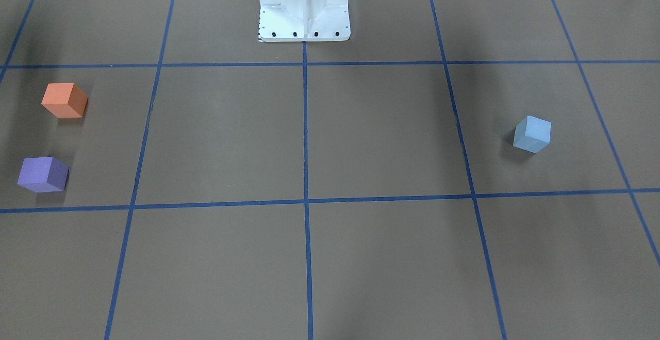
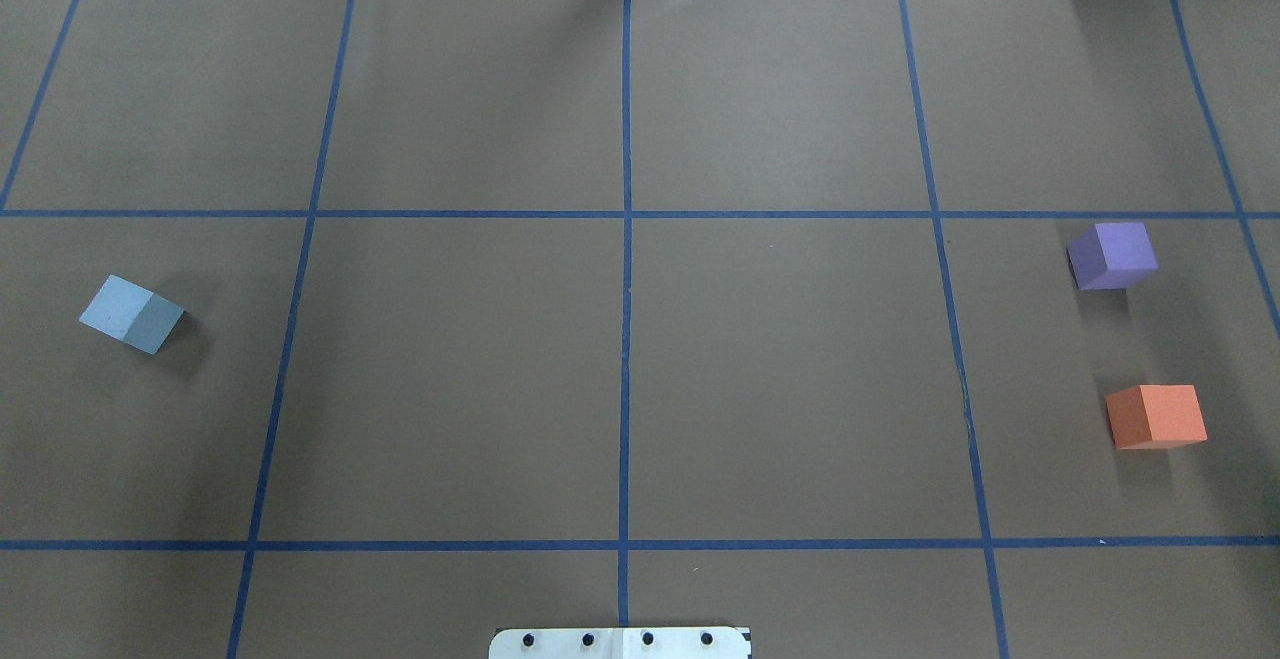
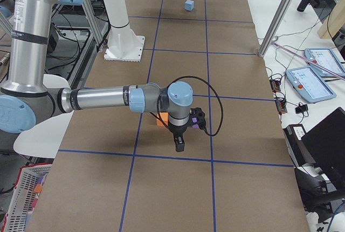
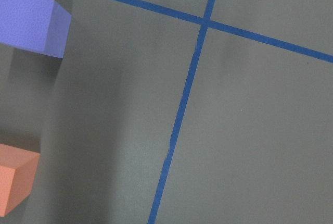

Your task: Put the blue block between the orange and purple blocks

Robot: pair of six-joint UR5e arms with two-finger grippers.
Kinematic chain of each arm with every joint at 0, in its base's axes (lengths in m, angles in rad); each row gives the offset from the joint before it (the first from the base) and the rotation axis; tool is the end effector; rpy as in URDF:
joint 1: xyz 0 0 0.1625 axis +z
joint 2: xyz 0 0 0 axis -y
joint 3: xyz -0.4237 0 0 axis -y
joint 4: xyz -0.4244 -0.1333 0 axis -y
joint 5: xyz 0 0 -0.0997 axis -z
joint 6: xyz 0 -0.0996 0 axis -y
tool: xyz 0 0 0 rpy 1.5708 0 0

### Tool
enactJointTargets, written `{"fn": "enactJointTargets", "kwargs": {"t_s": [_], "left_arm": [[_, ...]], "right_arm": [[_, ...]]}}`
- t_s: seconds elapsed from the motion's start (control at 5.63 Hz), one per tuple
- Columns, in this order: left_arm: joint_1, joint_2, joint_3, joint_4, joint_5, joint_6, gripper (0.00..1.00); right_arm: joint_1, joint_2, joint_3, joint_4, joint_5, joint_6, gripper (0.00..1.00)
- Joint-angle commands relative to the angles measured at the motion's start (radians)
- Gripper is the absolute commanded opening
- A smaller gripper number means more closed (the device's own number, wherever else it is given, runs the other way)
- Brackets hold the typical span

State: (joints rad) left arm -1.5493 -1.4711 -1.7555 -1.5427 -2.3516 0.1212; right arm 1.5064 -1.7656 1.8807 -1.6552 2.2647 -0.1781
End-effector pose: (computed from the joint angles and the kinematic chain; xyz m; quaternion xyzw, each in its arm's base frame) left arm -0.0528 -0.4855 0.6130 0.0452 0.3786 0.0767 0.9213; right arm 0.0410 -0.4451 0.6029 0.0337 -0.3386 -0.1189 0.9328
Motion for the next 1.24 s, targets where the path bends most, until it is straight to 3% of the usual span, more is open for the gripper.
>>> {"fn": "enactJointTargets", "kwargs": {"t_s": [0.0,0.53,0.71,0.89,1.07], "left_arm": [[0.0,0.002,-0.001,-0.002,0.002,0.002,1.0],[0.0,-0.015,-0.004,-0.022,0.0,-0.005,1.0],[0.0,-0.017,0.007,-0.125,0.005,-0.009,1.0],[0.0,-0.041,0.017,-0.243,0.009,-0.011,1.0],[0.0,-0.099,0.084,-0.323,0.008,-0.027,1.0]], "right_arm": [[0.0,0.0,-0.002,0.0,0.002,0.0,1.0],[-0.002,0.017,0.029,0.002,0.006,0.003,1.0],[-0.002,0.026,0.034,0.07,0.006,0.005,1.0],[-0.002,0.025,0.02,0.245,0.003,0.006,1.0],[-0.002,0.023,-0.006,0.317,0.007,0.014,1.0]]}}
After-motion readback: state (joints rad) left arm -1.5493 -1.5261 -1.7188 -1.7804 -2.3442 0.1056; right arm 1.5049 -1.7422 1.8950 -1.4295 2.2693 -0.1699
